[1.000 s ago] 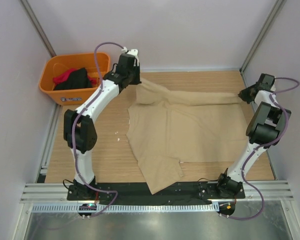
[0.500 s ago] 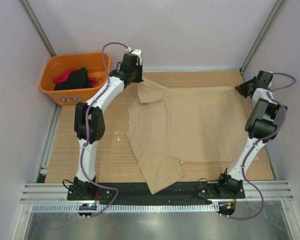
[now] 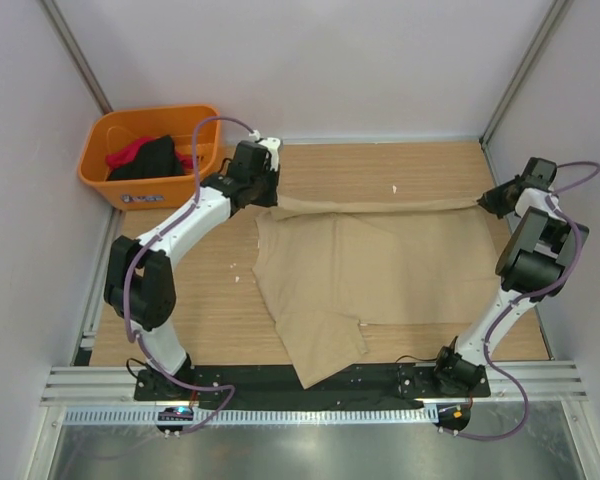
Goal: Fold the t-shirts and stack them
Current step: Fold the tshirt
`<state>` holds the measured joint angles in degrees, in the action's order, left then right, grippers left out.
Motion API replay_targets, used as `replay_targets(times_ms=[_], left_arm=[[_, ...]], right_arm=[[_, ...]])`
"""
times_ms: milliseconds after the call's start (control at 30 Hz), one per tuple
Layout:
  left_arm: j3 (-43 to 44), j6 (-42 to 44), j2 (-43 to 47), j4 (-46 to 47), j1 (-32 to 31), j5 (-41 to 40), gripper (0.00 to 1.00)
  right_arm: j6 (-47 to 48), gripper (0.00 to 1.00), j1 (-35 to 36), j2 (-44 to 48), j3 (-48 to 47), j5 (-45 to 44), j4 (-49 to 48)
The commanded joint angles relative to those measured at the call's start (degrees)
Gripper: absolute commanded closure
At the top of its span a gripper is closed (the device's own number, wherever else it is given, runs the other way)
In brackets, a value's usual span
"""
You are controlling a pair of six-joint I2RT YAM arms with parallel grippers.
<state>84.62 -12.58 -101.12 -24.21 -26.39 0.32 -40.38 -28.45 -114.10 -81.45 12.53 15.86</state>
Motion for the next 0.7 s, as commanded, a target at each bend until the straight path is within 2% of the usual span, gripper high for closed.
replay_targets(times_ms=[0,400,667], left_arm=[[-2.2,3.1,1.1,0.3,0.6,0.1,1.00],[-7.4,3.9,-0.7,-2.3,0.6,-4.7,1.00],[-7.4,3.3,-2.6,-2.2,0.6,-3.1,1.00]], right_arm=[[1.8,0.99,-1.5,4.2,1.5,-1.9,1.0],[3.3,0.99,-2.1,4.9,6.6,-3.0,1.1],[3.7,0.99,-2.1,4.5,7.3,-3.5,0.9]])
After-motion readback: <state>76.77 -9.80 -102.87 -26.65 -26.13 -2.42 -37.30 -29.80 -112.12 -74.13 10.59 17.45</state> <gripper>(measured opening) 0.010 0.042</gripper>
